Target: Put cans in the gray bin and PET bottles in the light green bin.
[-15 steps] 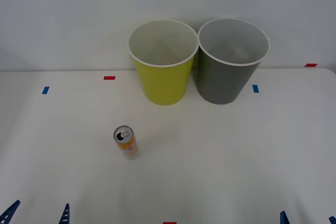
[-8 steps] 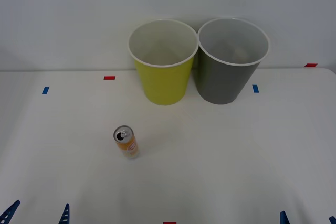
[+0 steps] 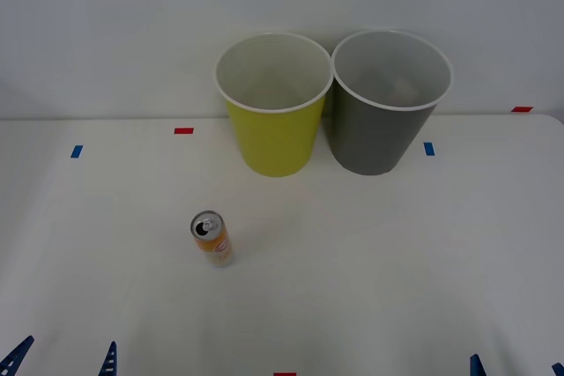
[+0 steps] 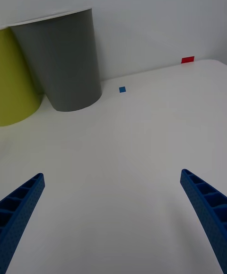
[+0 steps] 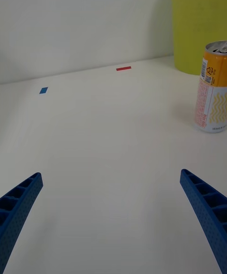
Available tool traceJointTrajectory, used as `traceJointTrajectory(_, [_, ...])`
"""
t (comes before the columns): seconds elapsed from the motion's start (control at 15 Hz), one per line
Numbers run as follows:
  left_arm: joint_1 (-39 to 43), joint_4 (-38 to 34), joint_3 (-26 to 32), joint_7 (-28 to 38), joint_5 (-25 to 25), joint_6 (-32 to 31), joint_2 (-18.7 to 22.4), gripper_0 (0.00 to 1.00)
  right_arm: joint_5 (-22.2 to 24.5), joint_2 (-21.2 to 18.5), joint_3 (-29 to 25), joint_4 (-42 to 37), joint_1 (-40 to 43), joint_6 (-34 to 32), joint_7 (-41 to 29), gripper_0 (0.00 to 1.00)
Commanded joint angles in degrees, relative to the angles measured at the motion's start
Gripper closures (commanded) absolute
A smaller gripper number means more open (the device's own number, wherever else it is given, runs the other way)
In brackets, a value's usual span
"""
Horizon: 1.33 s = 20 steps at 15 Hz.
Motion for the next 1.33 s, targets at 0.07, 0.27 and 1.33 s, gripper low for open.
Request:
traceJointTrajectory(0.07, [0.0, 0.0, 0.0, 0.0, 0.0, 0.0, 0.0, 0.00, 0.0, 0.0, 0.0, 0.0, 0.0, 0.0, 0.0, 0.00])
traceJointTrajectory(0.27, [-0.7, 3.3, -0.5, -0.2, -0.2, 0.4, 1.2, 0.00, 0.0, 0.0, 0.0, 0.0, 0.0, 0.0, 0.0, 0.00])
traceJointTrajectory(1.33, [-19.2, 14.5, -12.4, -1.6, 9.1, -16.3, 25.2, 0.00, 0.0, 0.0, 0.0, 0.0, 0.0, 0.0, 0.0, 0.00])
